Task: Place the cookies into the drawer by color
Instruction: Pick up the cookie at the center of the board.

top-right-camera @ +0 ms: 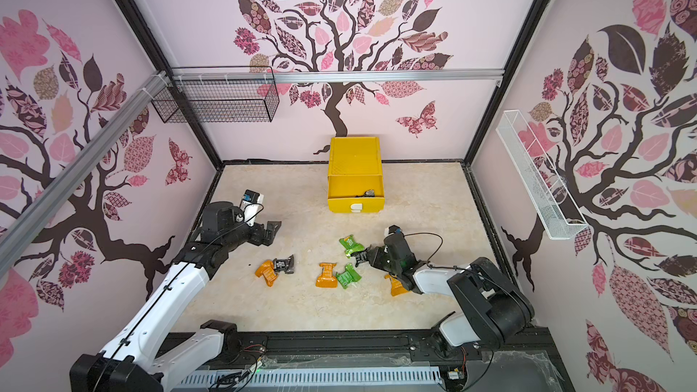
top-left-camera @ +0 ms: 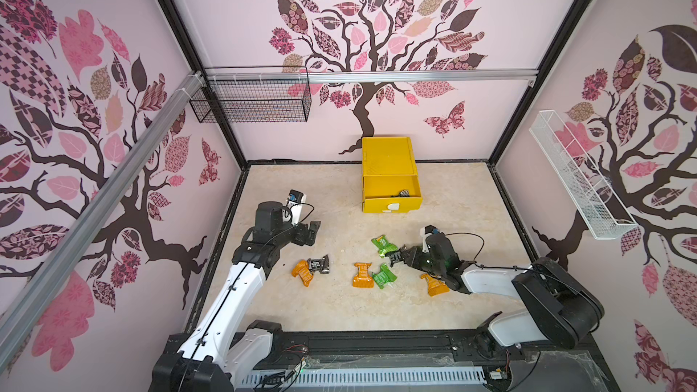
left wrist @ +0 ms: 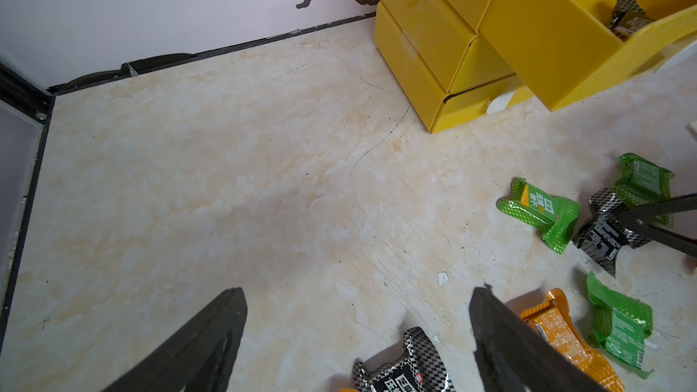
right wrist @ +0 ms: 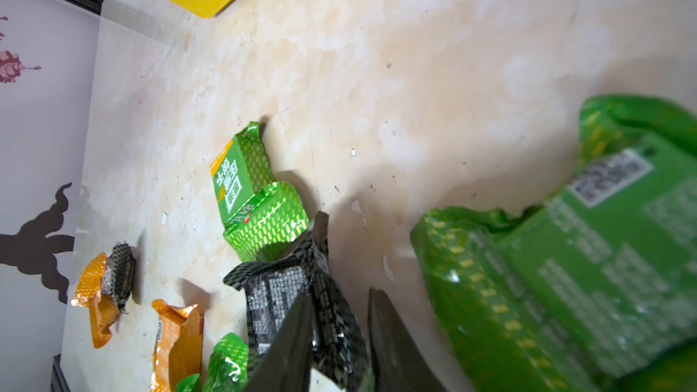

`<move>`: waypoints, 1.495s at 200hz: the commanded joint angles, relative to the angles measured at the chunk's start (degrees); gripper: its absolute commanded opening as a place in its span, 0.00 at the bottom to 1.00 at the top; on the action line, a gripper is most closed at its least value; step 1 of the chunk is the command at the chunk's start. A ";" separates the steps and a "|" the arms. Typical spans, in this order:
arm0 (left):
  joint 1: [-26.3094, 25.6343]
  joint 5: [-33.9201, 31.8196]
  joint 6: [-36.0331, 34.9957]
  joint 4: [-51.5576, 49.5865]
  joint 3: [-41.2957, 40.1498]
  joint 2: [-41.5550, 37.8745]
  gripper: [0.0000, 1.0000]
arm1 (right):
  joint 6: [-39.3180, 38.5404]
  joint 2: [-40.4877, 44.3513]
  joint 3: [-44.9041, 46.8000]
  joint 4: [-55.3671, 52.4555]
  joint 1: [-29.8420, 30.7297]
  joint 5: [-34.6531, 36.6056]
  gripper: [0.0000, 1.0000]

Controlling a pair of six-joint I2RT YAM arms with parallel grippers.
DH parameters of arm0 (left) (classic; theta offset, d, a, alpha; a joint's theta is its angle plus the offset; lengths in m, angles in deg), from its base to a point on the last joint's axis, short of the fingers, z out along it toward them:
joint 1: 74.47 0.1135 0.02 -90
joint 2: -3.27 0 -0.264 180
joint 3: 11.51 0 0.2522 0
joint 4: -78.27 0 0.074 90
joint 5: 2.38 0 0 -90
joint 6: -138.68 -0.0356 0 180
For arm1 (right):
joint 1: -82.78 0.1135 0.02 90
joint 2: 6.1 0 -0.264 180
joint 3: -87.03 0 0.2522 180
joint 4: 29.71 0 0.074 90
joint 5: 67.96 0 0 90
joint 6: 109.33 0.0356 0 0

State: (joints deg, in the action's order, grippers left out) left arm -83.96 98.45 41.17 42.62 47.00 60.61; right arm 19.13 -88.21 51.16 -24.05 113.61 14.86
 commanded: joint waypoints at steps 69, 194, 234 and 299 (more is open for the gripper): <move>0.26 0.57 -0.49 1.55 -1.05 -1.36 0.97 | -4.22 11.39 -0.44 -6.01 -0.06 1.48 0.00; 0.30 3.49 -1.62 0.82 -0.87 -1.05 0.97 | -9.02 35.50 -5.55 -27.52 -0.06 -0.83 0.00; 0.27 4.64 -1.59 0.92 -1.42 -1.62 0.97 | -10.04 36.93 -10.65 -30.35 0.01 -0.47 0.00; 0.23 8.66 -0.41 -0.06 -0.68 -2.55 0.97 | -9.33 30.48 -21.41 -30.81 -0.06 -0.45 0.00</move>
State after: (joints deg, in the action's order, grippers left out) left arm -83.88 104.86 39.91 42.73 46.19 58.92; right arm 9.95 -55.75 34.74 -53.99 113.61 13.70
